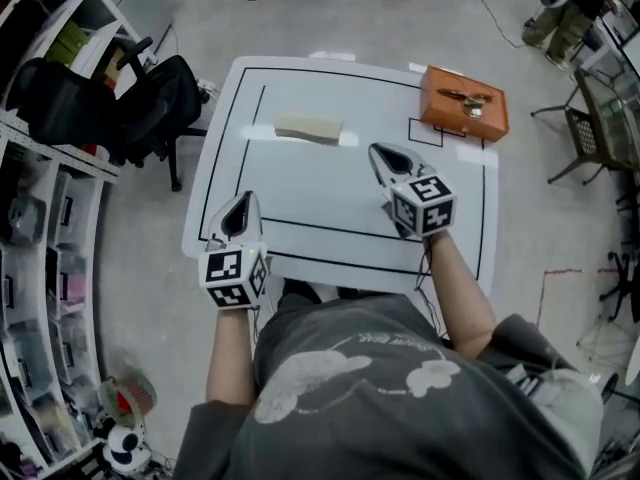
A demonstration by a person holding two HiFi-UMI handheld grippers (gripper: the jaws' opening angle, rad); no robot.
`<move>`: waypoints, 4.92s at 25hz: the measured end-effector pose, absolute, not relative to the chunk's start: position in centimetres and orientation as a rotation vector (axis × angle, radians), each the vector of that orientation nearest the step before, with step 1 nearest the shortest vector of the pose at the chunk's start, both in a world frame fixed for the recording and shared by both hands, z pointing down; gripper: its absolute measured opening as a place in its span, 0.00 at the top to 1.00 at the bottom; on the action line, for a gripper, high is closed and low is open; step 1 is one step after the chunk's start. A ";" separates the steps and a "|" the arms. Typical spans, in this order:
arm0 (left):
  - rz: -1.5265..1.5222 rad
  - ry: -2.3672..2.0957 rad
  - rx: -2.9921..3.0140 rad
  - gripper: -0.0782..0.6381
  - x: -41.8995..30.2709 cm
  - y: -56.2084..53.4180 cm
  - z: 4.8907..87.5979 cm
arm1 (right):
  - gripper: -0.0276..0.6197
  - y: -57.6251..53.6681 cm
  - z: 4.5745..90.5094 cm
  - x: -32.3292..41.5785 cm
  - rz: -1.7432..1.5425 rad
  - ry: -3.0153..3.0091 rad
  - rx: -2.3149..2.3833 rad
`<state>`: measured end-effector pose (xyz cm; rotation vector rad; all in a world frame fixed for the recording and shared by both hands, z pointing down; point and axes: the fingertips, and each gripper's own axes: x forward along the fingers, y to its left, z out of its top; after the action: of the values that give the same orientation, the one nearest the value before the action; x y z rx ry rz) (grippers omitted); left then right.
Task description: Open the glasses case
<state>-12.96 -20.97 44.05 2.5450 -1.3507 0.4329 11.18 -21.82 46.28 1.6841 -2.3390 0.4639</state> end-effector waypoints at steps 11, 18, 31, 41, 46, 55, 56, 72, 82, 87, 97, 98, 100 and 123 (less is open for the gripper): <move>0.504 -1.043 2.703 0.89 -9.0 -30.2 44.8 | 0.95 -23.7 45.0 14.7 0.460 -2.106 1.963; 0.587 -0.892 2.722 0.89 -6.8 -33.4 47.4 | 0.95 -25.2 45.4 15.4 0.473 -2.003 2.047; 0.799 -0.795 2.664 0.89 -4.7 -36.0 54.3 | 0.95 -29.2 48.3 14.1 0.503 -1.951 1.979; 0.932 -0.858 2.620 0.89 -4.1 -37.5 57.4 | 0.95 -31.7 50.6 13.9 0.511 -1.945 1.899; 0.972 -0.921 2.599 0.89 -4.1 -38.1 58.2 | 0.95 -32.9 51.1 13.9 0.495 -1.950 1.879; 1.017 -0.940 2.587 0.89 -4.0 -38.2 59.2 | 0.95 -33.4 53.0 13.3 0.504 -1.954 1.777; 1.018 -0.942 2.590 0.89 -4.0 -38.3 59.2 | 0.95 -33.4 53.1 13.2 0.493 -1.955 1.767; 1.018 -0.939 2.588 0.89 -4.1 -38.3 59.1 | 0.62 -33.1 55.8 8.6 0.397 -2.052 1.370; 1.019 -0.936 2.588 0.89 -4.1 -38.3 59.0 | 0.45 -33.6 57.9 7.6 0.260 -1.969 1.223; 1.019 -0.935 2.588 0.89 -4.3 -38.3 58.9 | 0.54 -33.7 58.0 7.6 0.213 -1.955 1.208; 1.017 -0.933 2.587 0.89 -4.2 -38.3 59.0 | 0.57 -34.0 57.2 7.7 0.247 -1.983 1.233; 1.017 -0.932 2.587 0.89 -4.2 -38.4 59.1 | 0.58 -34.0 57.0 7.7 0.244 -1.984 1.242; 1.016 -0.931 2.587 0.89 -4.2 -38.4 59.1 | 0.60 -34.1 56.7 7.8 0.232 -1.986 1.256; 1.028 -0.922 2.584 0.89 -4.2 -38.3 59.3 | 0.89 -38.8 55.1 12.0 0.268 -1.929 1.512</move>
<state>-4.18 -38.29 59.29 2.5841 -0.9222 1.0281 12.02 -38.84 55.08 1.5120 -1.9294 0.2678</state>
